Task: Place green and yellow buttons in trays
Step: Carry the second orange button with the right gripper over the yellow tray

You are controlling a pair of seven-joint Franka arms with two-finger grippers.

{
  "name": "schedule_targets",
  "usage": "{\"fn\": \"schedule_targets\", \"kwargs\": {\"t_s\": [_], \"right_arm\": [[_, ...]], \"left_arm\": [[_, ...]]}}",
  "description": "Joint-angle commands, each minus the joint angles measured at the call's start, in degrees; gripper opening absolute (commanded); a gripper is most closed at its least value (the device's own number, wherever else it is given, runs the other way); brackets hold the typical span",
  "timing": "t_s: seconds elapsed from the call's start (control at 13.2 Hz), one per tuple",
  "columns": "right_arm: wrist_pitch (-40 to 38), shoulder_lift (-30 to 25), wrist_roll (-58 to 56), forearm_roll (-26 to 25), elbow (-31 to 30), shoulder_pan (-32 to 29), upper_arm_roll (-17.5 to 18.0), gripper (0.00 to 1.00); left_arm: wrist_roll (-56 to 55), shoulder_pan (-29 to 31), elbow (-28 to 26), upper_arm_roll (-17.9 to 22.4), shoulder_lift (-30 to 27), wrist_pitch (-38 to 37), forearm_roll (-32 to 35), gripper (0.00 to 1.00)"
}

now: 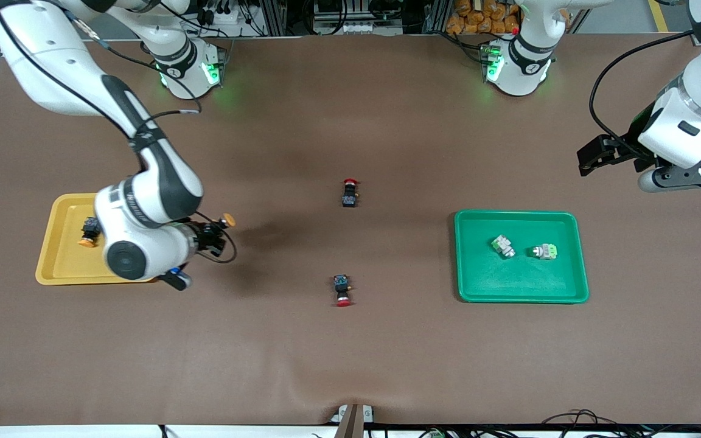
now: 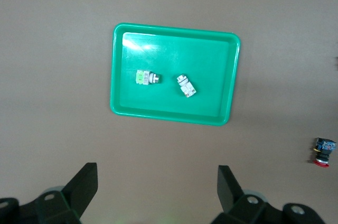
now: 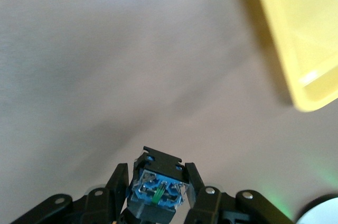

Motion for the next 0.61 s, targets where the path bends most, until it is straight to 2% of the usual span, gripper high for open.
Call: {"fn": "schedule_targets", "kwargs": {"t_s": [0.0,0.23,0.53], "right_arm": [[-1.15,-3.23,-10.29,-0.86,-3.35,-5.72,0.81,0.0],[-1.24,-2.89,-22.26,-4.27,-3.36,-12.23,0.55,0.0],[1.65,-1.66,-32.37,-7.45,-3.44,-18.04,0.46,0.0]], "left_arm": [[-0.57,0.54,0.07,-0.11,-0.99,-1.04,-1.08,1.0],[-0.58,0.54,0.07,-0.11,-1.08,-1.57,-1.08,1.0],[-0.4,1.42,0.07,-0.2,-1.42,-1.66,-1.26,1.0]]}}
